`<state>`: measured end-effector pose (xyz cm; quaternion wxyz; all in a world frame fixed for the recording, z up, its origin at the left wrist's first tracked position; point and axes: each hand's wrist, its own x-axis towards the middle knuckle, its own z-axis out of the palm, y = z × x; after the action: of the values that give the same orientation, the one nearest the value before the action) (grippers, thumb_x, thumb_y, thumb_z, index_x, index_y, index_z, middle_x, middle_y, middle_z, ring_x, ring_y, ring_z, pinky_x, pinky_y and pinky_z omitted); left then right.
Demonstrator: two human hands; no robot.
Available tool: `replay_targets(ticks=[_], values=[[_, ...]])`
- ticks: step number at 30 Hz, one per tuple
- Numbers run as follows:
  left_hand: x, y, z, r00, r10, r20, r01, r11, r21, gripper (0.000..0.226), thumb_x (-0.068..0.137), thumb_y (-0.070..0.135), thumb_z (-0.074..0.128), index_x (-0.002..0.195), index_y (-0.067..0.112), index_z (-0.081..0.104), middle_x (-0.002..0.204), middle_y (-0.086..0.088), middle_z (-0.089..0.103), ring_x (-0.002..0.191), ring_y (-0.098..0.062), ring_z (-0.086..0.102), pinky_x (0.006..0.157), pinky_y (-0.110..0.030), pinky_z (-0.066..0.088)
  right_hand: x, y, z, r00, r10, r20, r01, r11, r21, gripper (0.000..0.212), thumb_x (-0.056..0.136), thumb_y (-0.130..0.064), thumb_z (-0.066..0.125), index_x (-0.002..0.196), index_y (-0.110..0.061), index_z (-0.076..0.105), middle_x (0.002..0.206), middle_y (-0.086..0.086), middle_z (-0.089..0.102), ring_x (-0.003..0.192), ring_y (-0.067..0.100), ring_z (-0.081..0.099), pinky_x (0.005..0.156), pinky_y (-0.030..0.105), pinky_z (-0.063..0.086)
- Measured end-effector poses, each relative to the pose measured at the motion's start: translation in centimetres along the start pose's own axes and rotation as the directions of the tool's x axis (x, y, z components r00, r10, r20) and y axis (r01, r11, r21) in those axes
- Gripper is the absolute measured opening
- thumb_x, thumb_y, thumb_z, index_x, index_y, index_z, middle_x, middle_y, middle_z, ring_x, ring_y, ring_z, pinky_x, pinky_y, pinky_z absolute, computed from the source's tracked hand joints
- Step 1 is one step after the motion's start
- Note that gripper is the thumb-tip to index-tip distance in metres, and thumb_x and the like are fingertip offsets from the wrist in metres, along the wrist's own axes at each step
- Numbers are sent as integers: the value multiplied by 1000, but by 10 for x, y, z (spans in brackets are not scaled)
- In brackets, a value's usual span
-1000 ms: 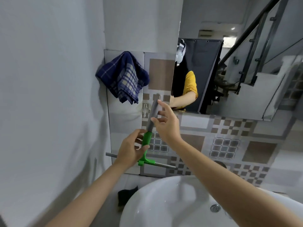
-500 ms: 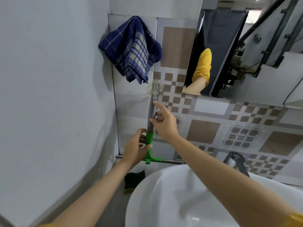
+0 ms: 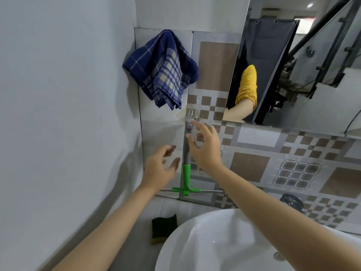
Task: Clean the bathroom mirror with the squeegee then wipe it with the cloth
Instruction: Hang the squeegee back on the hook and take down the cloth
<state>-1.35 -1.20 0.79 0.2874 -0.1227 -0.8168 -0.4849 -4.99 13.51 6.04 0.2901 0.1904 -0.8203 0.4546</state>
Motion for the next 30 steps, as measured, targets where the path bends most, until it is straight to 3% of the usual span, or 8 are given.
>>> replay_targets(ticks=[3,5,7,11,14,21,26,30], values=[[48,52,-34,887,306,-347,-280,952,123,23,80,9,65,103,8,60,99,-5,60,89,-12,57,76,-23,49,37,-31,-15,976,-171,-136,176,984,27,36,90,-13,61,126,-14,56,103,-1,52,86,10,54,77,11,45],[85,86,-59,773,440,-457,-376,898,228,21,82,8,62,102,5,60,99,-11,59,90,-17,56,76,-21,47,67,-53,-25,948,-250,-197,260,965,30,34,90,-12,60,124,-14,58,103,0,54,84,9,57,77,14,48],[119,110,-81,731,479,-485,-380,877,294,22,82,10,59,104,6,60,101,-12,57,90,-18,55,78,-18,44,98,-73,-34,930,-304,-206,314,949,17,33,91,-13,58,124,-15,58,102,0,56,84,9,56,78,18,48],[171,129,-103,895,300,-331,-161,907,388,27,85,16,54,112,16,58,112,-10,54,92,-20,53,74,-19,36,150,-93,-43,950,-303,-81,292,948,-124,37,93,-18,53,129,-25,53,103,6,61,102,23,52,78,27,40],[190,127,-108,959,190,-209,-83,898,432,34,86,8,52,117,19,56,116,-9,57,99,-23,55,77,-27,40,167,-99,-45,957,-288,-20,281,946,-164,38,93,-16,52,129,-26,54,96,6,64,95,27,57,77,34,49],[201,129,-116,966,163,-200,-69,911,407,30,77,-4,55,91,22,58,86,-3,62,78,-21,59,70,-37,54,174,-117,-44,957,-277,87,289,938,-190,39,87,-4,57,120,-25,60,84,4,67,73,22,60,66,30,52],[199,139,-127,975,132,-177,-70,944,322,24,80,-3,60,95,14,68,95,-5,65,84,-16,57,75,-25,47,183,-128,-59,976,-199,87,206,975,-80,28,90,-2,55,107,-17,70,74,0,63,59,9,53,46,7,41],[196,160,-141,974,158,-163,-99,942,321,24,81,1,62,101,13,70,106,-3,67,89,-11,56,83,-20,42,186,-142,-84,980,-177,95,181,983,-27,21,90,-5,58,99,-15,74,71,-6,65,62,9,57,56,12,46]])
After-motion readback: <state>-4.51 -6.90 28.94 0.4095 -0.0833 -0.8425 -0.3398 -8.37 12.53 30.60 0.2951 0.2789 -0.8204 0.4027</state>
